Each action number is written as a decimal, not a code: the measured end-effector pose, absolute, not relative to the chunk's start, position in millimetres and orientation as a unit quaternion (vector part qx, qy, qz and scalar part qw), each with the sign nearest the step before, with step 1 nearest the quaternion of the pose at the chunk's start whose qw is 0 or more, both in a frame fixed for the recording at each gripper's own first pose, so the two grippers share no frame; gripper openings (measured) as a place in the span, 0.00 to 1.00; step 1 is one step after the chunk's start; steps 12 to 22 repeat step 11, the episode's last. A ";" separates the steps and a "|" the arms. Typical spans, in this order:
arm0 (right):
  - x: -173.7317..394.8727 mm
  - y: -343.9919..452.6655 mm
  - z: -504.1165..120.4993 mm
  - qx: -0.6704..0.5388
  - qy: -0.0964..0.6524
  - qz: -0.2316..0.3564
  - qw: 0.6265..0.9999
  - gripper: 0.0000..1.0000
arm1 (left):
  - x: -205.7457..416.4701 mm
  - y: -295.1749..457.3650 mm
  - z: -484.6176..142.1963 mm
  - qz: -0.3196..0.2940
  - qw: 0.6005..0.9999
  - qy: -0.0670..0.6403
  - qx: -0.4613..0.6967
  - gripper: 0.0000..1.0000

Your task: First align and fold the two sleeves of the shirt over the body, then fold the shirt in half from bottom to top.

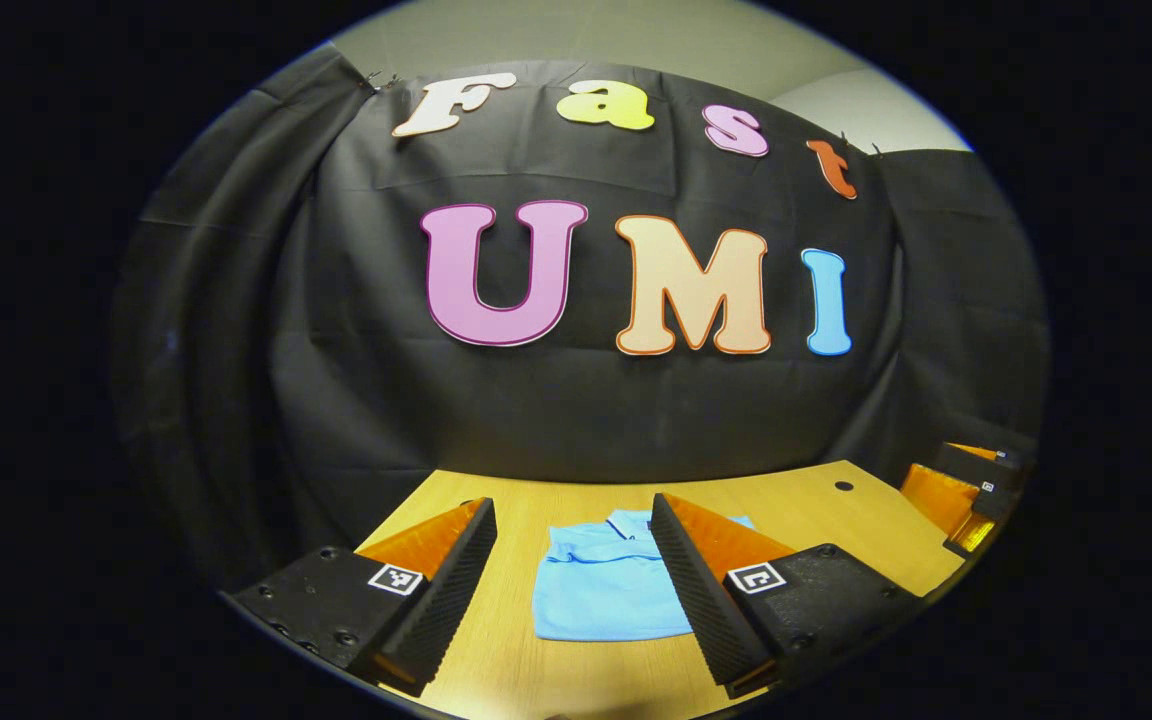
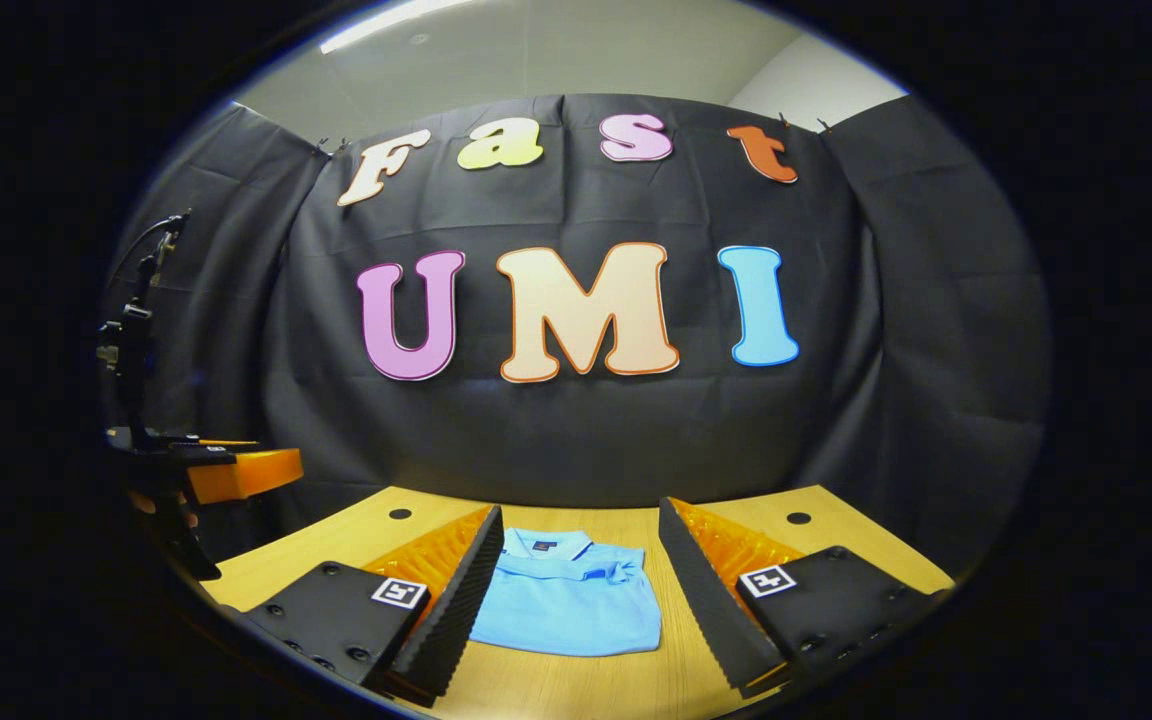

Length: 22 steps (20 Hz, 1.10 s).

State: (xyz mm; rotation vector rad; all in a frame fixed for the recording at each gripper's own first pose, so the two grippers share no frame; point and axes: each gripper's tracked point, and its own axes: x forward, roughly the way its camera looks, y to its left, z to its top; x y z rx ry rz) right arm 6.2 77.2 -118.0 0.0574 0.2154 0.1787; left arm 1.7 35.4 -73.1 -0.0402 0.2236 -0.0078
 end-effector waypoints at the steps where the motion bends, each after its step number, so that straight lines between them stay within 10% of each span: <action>1: 4.8 78.3 -117.1 0.030 0.105 0.089 0.990 0.97 | 1.3 36.3 -72.2 -0.003 0.993 0.113 -0.020 0.94; 22: 9.2 74.2 -112.0 0.041 0.100 0.077 0.991 0.97 | 10.5 43.8 -68.5 0.003 0.994 0.109 -0.015 0.94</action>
